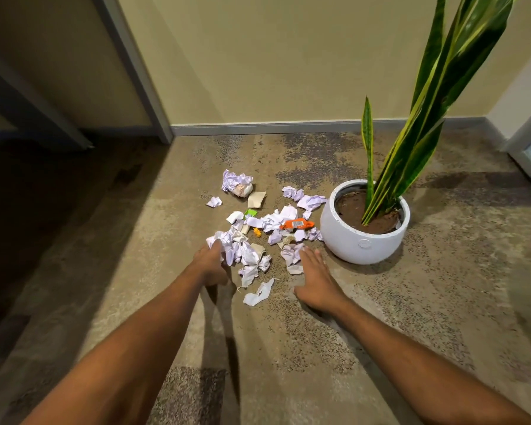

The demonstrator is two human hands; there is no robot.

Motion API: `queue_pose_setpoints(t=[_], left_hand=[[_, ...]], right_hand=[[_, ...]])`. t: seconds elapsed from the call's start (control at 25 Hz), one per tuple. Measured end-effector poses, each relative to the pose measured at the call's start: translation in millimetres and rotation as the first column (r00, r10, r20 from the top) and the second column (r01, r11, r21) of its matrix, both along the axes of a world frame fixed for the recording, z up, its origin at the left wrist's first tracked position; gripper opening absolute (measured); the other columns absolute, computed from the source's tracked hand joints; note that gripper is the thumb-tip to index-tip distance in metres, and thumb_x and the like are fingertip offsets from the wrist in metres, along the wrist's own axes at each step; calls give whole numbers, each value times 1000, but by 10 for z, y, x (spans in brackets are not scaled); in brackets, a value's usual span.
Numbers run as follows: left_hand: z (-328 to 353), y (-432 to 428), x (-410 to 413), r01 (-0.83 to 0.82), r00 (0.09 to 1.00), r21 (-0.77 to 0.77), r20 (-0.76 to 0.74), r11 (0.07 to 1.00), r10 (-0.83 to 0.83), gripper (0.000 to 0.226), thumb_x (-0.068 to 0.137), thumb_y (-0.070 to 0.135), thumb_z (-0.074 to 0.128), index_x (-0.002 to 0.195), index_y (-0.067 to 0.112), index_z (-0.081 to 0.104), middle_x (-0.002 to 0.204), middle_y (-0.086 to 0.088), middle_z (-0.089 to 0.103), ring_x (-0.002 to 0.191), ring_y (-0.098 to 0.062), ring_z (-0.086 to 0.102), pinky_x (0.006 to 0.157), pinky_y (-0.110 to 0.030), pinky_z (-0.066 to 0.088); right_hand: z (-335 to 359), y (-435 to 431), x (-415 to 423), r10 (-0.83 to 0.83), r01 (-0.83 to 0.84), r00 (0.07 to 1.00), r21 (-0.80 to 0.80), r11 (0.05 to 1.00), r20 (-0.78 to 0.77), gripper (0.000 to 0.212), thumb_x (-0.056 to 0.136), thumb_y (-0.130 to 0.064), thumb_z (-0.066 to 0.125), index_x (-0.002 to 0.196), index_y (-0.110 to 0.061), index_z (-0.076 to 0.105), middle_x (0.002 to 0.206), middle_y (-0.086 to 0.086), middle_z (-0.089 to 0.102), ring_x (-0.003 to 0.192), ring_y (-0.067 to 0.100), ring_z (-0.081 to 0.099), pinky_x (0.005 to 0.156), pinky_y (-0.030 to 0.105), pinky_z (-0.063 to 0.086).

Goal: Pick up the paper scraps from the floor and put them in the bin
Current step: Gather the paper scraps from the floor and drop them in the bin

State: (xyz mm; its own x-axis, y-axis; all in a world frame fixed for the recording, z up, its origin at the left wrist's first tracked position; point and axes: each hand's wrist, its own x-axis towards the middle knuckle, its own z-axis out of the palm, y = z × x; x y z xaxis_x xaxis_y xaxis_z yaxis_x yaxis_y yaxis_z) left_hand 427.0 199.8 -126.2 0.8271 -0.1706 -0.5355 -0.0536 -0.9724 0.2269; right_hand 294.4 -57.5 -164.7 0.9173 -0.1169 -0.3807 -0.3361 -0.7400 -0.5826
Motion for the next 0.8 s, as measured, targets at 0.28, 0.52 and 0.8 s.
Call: queue_pose_setpoints(t=[0.28,0.52,0.8], left_hand=[[-136,-200,-344,137,986,-137,119,981,-121,96,76,23,88,158,13,39,152,-13,45,147,-35,37,117,-36,40],[-39,-143,-538,145,985,-161,114,976,-127,110,77,19,90,168,21,27,162,-11,42,150,-31,37,119,-44,42],[-73,-192,-765,148,985,-209,116,967,-126,101,77,33,92,162,17,40,153,-8,47,142,-27,45,117,-39,43]], right_hand=[[40,169,-9,115,-124,990,108,986,84,107,86,-2,69,172,-34,12,181,-7,8,166,19,11,128,38,28],[89,118,89,55,-39,997,-234,971,61,107,74,-38,96,160,-25,34,159,4,37,145,28,39,107,44,48],[78,279,105,118,-116,993,-82,990,25,81,81,-6,83,152,-22,49,143,8,40,134,33,48,99,44,54]])
